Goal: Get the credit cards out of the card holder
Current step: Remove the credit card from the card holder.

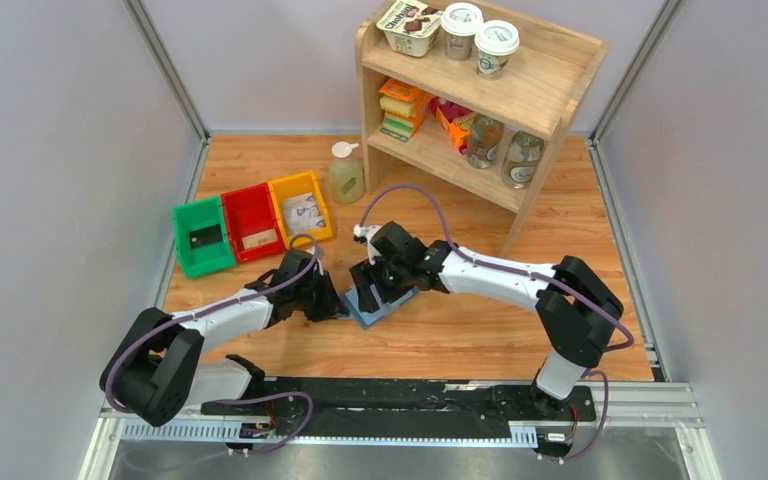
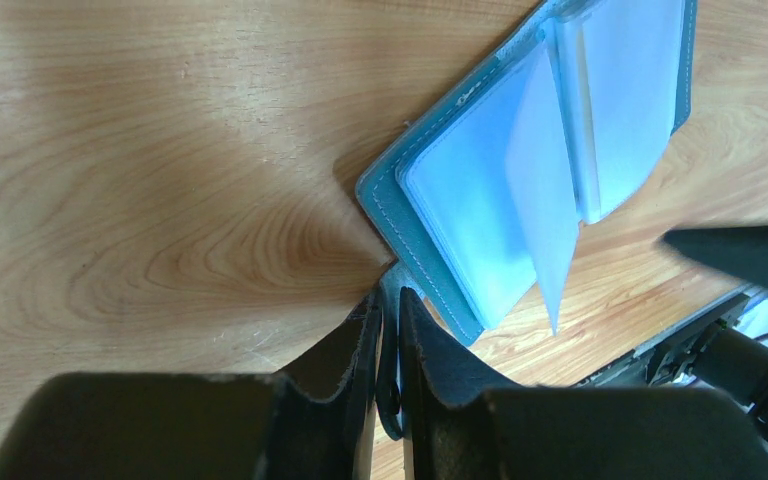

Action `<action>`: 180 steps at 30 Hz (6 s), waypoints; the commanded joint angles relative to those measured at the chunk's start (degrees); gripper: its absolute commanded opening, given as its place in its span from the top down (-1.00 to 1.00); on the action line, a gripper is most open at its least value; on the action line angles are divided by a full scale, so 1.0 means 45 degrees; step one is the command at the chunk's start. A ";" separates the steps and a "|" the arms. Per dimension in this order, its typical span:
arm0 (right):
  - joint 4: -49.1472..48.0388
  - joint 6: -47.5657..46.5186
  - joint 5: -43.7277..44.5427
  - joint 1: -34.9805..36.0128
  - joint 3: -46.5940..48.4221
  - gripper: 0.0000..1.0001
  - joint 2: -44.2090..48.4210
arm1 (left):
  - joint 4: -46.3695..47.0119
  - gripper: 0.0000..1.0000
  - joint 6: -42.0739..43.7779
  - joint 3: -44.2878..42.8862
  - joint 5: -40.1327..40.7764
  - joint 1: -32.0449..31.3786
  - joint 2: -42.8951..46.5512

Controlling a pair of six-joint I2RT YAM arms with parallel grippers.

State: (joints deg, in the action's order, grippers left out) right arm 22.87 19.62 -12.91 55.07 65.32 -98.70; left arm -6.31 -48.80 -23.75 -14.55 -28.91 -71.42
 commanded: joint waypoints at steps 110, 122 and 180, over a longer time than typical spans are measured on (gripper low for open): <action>-0.2407 0.1871 0.0232 -0.2354 -0.2269 0.27 -0.0236 | 0.2163 0.32 -0.2887 -0.2301 0.0263 -0.1643 -0.2704; -0.2563 0.2262 -0.0003 -0.2335 -0.2367 0.30 -0.0412 | 0.2123 0.32 -0.3609 -0.1599 0.0888 -0.1624 -0.3075; -0.3423 0.3258 -0.0882 -0.2316 -0.2953 0.33 -0.0568 | 0.8353 0.56 -0.5875 0.0804 0.0792 -0.1643 -0.1258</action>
State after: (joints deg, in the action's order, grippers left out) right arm 7.75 33.30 -14.72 44.01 53.23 -99.98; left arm 22.74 -74.91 -19.81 -8.69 -36.01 -76.95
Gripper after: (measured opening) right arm 0.338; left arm 0.225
